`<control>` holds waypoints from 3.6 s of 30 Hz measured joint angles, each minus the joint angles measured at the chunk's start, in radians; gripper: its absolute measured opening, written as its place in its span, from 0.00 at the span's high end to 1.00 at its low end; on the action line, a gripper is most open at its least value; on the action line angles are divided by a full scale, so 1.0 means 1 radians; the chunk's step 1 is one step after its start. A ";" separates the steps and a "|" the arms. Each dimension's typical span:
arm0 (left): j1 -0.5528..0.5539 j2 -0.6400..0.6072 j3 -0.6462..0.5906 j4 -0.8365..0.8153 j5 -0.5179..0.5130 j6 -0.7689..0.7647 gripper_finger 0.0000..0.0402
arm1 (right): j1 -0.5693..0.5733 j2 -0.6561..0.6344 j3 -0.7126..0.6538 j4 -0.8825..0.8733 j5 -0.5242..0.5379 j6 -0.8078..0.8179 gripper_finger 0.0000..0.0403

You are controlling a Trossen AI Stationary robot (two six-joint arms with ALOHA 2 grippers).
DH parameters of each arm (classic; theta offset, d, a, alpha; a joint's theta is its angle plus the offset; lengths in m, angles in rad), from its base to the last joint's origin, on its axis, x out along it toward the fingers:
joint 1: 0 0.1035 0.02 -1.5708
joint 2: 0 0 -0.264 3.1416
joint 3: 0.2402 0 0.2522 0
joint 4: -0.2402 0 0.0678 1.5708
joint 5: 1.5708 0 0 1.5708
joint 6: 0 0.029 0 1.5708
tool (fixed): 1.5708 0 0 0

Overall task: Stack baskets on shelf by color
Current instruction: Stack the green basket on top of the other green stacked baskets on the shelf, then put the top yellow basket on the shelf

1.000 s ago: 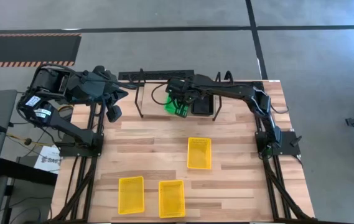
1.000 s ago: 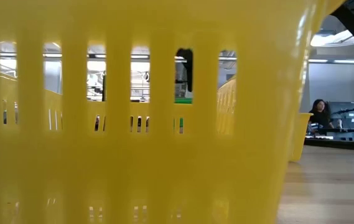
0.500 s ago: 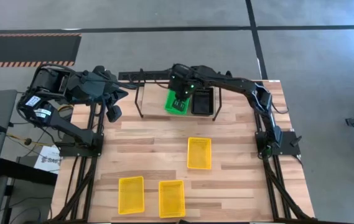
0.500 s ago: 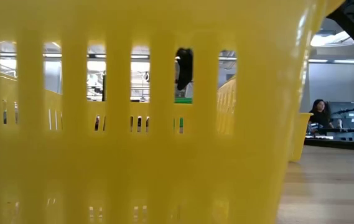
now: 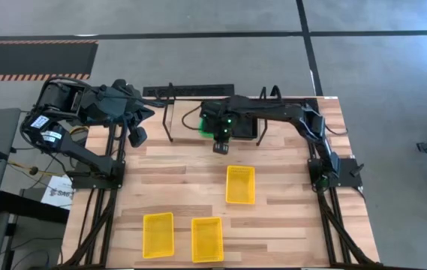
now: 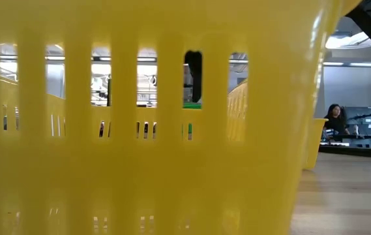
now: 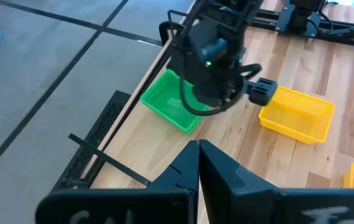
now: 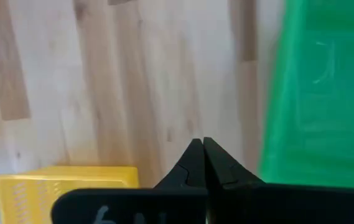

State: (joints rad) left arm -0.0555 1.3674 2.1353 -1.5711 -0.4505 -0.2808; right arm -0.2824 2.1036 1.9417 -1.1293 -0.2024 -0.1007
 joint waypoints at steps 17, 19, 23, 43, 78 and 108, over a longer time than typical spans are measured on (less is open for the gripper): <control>0.000 0.000 0.000 0.000 0.001 -0.003 1.00 | 0.022 -0.002 -0.051 0.016 0.164 -0.017 1.00; 0.000 0.000 0.000 0.000 0.001 -0.003 1.00 | 0.018 -0.002 -0.051 0.016 0.177 -0.021 1.00; 0.000 0.000 0.000 0.000 0.002 -0.004 1.00 | 0.009 -0.002 -0.051 0.014 0.203 -0.035 1.00; 0.000 0.000 0.000 0.000 0.004 0.006 1.00 | 0.096 -0.152 -0.051 -0.104 0.227 0.184 1.00; 0.000 0.000 0.000 0.000 0.037 0.139 1.00 | 0.652 -0.348 -0.447 -0.238 0.331 1.875 0.67; 0.000 0.000 0.000 0.000 0.037 0.120 1.00 | 0.522 -0.348 -0.797 0.274 0.289 1.755 0.70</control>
State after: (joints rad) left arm -0.0554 1.3674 2.1353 -1.5711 -0.4137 -0.1609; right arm 0.2394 1.7561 1.1451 -0.8557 0.0870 1.6543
